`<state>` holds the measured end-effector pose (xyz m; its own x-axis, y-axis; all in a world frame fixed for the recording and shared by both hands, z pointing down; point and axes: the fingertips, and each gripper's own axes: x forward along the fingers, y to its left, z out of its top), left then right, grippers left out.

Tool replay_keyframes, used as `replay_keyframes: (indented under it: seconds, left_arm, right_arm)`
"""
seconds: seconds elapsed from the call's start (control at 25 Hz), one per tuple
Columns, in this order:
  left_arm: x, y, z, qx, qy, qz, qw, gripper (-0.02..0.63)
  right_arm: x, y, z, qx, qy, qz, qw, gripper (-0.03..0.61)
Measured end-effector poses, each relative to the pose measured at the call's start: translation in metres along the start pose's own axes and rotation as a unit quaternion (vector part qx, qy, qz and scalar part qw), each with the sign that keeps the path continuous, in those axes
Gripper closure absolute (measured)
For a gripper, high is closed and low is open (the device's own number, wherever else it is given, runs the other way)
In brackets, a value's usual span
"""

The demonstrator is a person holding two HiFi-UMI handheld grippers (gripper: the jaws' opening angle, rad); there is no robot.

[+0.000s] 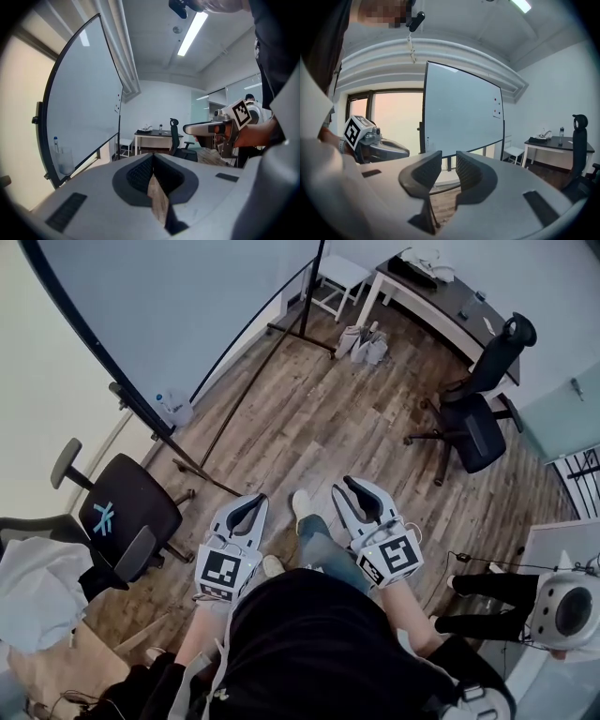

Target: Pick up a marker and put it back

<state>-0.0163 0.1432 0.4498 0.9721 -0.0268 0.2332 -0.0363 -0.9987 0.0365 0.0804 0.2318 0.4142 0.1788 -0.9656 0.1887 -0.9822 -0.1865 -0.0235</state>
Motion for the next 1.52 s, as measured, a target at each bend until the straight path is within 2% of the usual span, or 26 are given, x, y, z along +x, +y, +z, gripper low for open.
replay_keyframes:
  seconds: [0.2, 0.48, 0.84, 1.0, 1.12, 1.4, 1.52]
  left_arm:
    - [0.034, 0.038, 0.007, 0.01, 0.01, 0.029, 0.9995, 0.604]
    - [0.075, 0.093, 0.022, 0.0, 0.025, 0.083, 0.9962, 0.604]
    - [0.096, 0.154, 0.026, -0.027, 0.045, 0.178, 0.9826, 0.604]
    - [0.095, 0.177, 0.03, -0.035, 0.044, 0.229, 0.9717, 0.604]
    - [0.089, 0.189, 0.03, -0.042, 0.049, 0.272, 0.9602, 0.604]
    - [0.055, 0.211, 0.018, -0.072, 0.063, 0.364, 0.9264, 0.604]
    - [0.035, 0.21, 0.01, -0.089, 0.066, 0.404, 0.908, 0.604]
  right_arm:
    - [0.049, -0.03, 0.006, 0.007, -0.003, 0.033, 0.999, 0.479]
    - [0.124, -0.066, 0.018, 0.011, 0.003, 0.092, 0.996, 0.479]
    - [0.215, -0.078, 0.032, 0.007, 0.009, 0.194, 0.981, 0.48]
    - [0.251, -0.071, 0.037, -0.004, 0.014, 0.252, 0.968, 0.48]
    - [0.276, -0.062, 0.039, -0.008, 0.017, 0.298, 0.955, 0.48]
    - [0.32, -0.023, 0.039, -0.02, 0.025, 0.385, 0.922, 0.48]
    - [0.33, -0.005, 0.035, -0.028, 0.031, 0.417, 0.908, 0.48]
